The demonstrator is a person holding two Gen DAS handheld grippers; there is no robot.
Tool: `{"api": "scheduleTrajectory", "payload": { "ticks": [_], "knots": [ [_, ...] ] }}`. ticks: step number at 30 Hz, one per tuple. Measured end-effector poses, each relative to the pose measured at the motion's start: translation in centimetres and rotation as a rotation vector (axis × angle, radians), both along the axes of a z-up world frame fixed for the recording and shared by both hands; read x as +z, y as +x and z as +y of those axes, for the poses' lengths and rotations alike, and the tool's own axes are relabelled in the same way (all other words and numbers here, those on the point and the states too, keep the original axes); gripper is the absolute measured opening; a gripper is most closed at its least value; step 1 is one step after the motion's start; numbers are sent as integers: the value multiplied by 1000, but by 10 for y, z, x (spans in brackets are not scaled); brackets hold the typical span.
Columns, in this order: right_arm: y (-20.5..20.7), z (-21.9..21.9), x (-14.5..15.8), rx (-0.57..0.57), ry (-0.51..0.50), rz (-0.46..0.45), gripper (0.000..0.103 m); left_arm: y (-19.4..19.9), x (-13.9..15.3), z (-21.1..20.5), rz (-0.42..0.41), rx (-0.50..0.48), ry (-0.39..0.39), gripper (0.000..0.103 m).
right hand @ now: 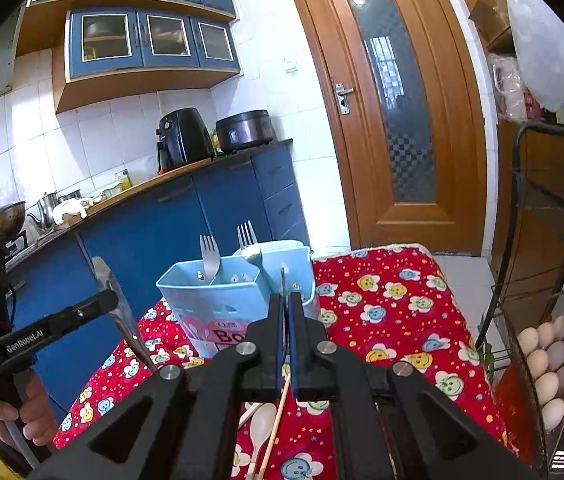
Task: Organize utensils
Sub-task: 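Lift the knife and fork and carry them over the blue holder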
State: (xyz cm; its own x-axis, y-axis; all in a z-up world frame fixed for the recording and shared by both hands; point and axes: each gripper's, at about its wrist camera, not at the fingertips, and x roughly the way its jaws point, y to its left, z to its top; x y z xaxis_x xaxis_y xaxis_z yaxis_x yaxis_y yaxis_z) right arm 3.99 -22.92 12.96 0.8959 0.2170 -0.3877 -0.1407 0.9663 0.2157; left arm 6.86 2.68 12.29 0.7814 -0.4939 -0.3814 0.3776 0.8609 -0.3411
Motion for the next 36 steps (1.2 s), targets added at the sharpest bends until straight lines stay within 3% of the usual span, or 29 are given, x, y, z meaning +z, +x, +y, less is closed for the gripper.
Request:
{"api": "scheduleTrajectory", "payload": {
  "ticks": [19,36],
  "knots": [
    [5,0,8,-22,-16,-7,4,7,60,6,-145,48,45,1],
    [29,-5,41,-74,-100,-69,4,54,113,2,-238,122,88,1]
  ]
}}
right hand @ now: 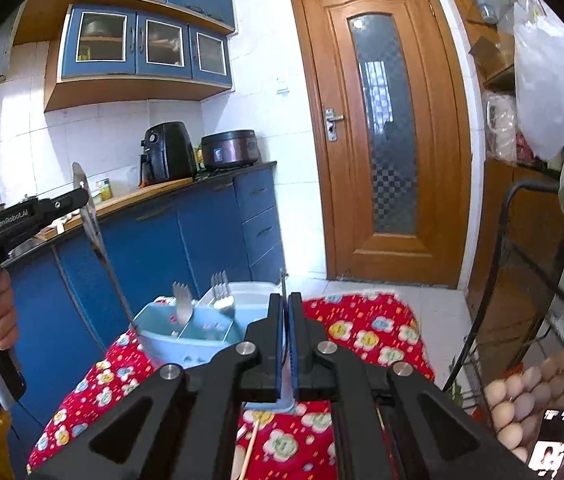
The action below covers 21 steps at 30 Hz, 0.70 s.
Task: Organize utensils
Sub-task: 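Lift the knife and fork and carry them over the blue holder, then lower the knife and fork into the holder and open the right tool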
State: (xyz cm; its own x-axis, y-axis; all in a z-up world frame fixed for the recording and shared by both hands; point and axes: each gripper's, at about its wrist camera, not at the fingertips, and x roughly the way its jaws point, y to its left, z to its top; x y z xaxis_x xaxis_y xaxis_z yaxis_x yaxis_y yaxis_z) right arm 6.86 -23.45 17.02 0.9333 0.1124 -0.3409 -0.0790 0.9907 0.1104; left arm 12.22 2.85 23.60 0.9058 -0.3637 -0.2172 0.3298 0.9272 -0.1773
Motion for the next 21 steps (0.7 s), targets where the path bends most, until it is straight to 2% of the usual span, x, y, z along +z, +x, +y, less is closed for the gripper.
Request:
{"api": "scheduleTrajectory", "payload": {
  "ticks": [12,17,21],
  "knots": [
    [43,1,36,-112,-110,-82,4,35,-1,2,19,23,-21,1],
    [64,7,38,-138,-133,-116,4,42,-10,-3,30,23,2,1],
    [78,20,34,-155,-193,-150,4,49,-23,-4,60,14,-5,1]
  ]
}}
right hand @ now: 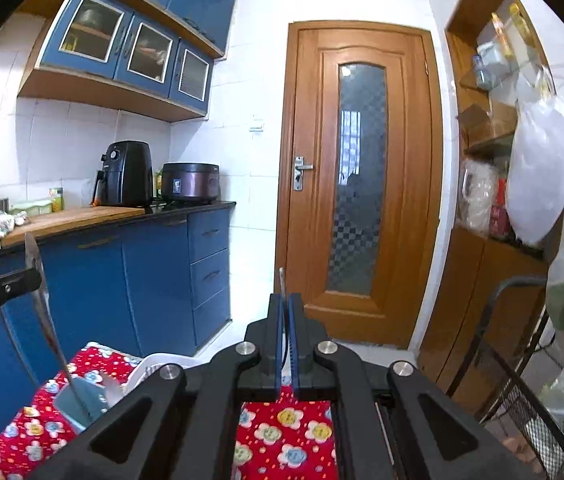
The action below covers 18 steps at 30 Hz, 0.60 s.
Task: Organize utensils
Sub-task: 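Lower the knife and fork into the holder and open the right tool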
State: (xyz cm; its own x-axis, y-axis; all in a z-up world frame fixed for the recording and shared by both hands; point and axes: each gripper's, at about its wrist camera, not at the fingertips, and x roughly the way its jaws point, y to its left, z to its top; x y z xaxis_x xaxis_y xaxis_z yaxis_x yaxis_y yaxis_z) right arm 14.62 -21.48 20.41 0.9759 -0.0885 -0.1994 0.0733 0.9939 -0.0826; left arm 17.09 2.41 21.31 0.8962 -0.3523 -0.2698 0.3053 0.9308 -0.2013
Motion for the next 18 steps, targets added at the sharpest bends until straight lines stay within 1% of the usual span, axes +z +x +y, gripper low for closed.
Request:
{"api": "scheduleTrajectory", "payload": {
  "ticks": [6,10,18],
  "knots": [
    [11,18,-17,17,-74,-15,4,9,-21,-5,32,2,11,1],
    [18,27,-33,46,-86,20,4,13,-38,-9,60,1,32,1],
    [31,32,-57,82,-81,97,4,21,-65,-15,124,-10,35,1]
  ]
}}
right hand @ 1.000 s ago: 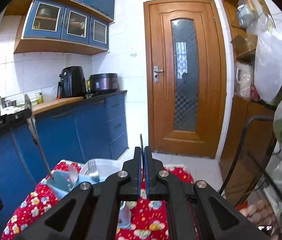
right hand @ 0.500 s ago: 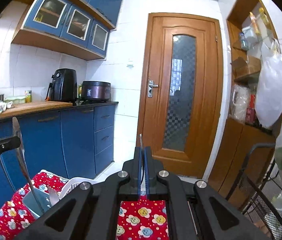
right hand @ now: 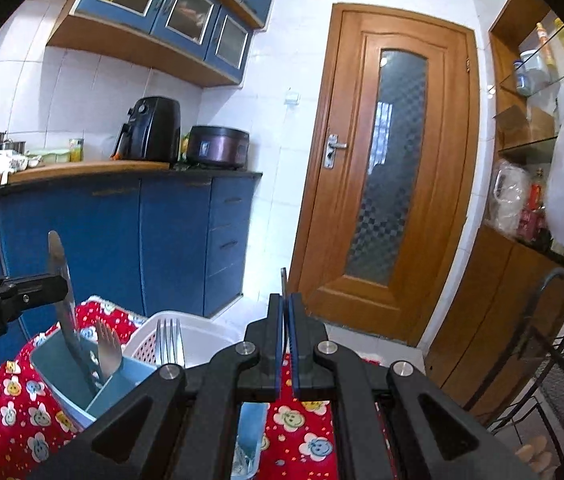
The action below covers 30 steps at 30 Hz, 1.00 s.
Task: Organize utensils
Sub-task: 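Lower the knife and fork into the holder and open the right tool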
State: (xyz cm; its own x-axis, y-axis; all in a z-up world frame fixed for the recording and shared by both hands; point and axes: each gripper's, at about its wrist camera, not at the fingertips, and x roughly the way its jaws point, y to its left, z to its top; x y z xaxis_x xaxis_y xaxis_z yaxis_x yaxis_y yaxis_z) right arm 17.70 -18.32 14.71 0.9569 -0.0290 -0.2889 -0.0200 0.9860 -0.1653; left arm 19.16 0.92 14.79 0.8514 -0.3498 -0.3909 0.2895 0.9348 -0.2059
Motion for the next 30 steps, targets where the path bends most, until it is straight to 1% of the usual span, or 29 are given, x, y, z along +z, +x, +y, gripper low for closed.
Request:
{"api": "scheduleTrajectory", "payload": {
  "ticks": [6,11,17,18,20,22,30],
  "knots": [
    [6,0,-11,24,16,53,5,3,-14,-2,36,1,10,1],
    [11,-3,-18,43,61,99,5,6,-20,-4,65,10,29,1],
    [7,-3,-18,55,84,113,6,4,-21,-5,72,11,32,2],
    [6,-3,-18,58,94,115,7,4,-20,-5,72,13,35,2],
    [6,-5,-15,60,111,112,14,2,-19,-6,76,15,40,2],
    [3,-6,-12,62,124,104,18,1,-18,-6,81,14,37,3],
    [-10,-7,-1,65,150,75,26,-3,-16,-7,107,8,53,12]
  ]
}}
